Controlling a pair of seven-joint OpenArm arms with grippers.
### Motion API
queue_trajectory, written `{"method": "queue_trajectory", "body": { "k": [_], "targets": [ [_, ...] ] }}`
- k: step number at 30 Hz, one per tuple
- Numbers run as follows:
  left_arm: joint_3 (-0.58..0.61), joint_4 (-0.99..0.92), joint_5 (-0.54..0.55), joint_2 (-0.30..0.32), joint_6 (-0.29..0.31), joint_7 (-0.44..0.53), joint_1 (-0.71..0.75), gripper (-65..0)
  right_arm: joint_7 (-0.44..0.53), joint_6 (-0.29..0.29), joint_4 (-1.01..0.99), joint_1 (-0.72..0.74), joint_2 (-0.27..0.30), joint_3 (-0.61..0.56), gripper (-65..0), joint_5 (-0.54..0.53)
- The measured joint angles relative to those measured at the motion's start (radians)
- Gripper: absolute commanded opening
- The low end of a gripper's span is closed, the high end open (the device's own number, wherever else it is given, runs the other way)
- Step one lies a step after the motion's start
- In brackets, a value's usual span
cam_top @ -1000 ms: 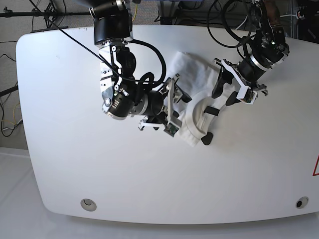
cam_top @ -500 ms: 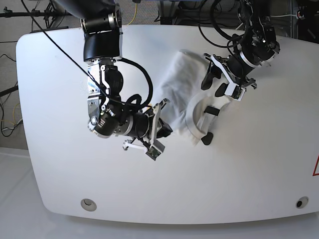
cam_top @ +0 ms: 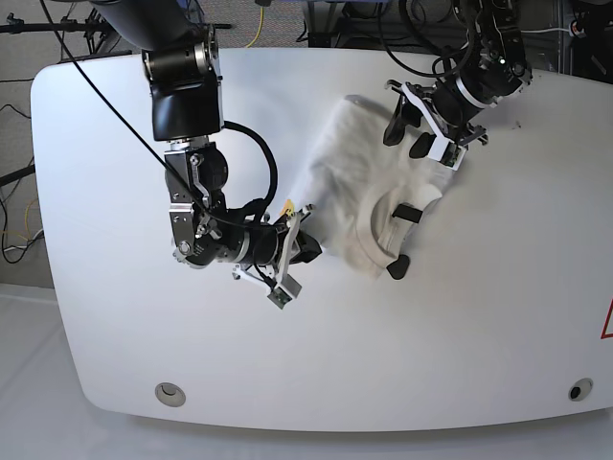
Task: Fold the T-shirt properly
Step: 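Lower the shirt onto the table and flatten it with both grippers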
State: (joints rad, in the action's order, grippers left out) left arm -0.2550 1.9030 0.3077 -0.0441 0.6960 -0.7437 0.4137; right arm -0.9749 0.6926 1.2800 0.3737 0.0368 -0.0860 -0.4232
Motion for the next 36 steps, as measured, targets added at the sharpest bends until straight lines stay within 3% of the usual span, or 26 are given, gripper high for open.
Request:
{"method": "queue_trajectory", "body": {
  "k": [14,24,36],
  "targets": [
    [-0.016,-0.1,-0.003,0.036,-0.001,0.011,-0.028,-38.4,0.077,0.0,-0.092,-0.012,0.052,0.0,-65.0,-0.002],
    [-0.016,-0.349,0.021,0.109,0.003,0.14,-0.178,-38.4,0.097,0.0,-0.088,-0.112,0.099,0.002,-65.0,-0.023],
    [-0.013,-0.55,0.031,0.153,0.008,0.166,-0.363,-38.4,0.08,-0.001,0.114,-0.266,0.101,0.001,-65.0,-0.01]
  ]
}}
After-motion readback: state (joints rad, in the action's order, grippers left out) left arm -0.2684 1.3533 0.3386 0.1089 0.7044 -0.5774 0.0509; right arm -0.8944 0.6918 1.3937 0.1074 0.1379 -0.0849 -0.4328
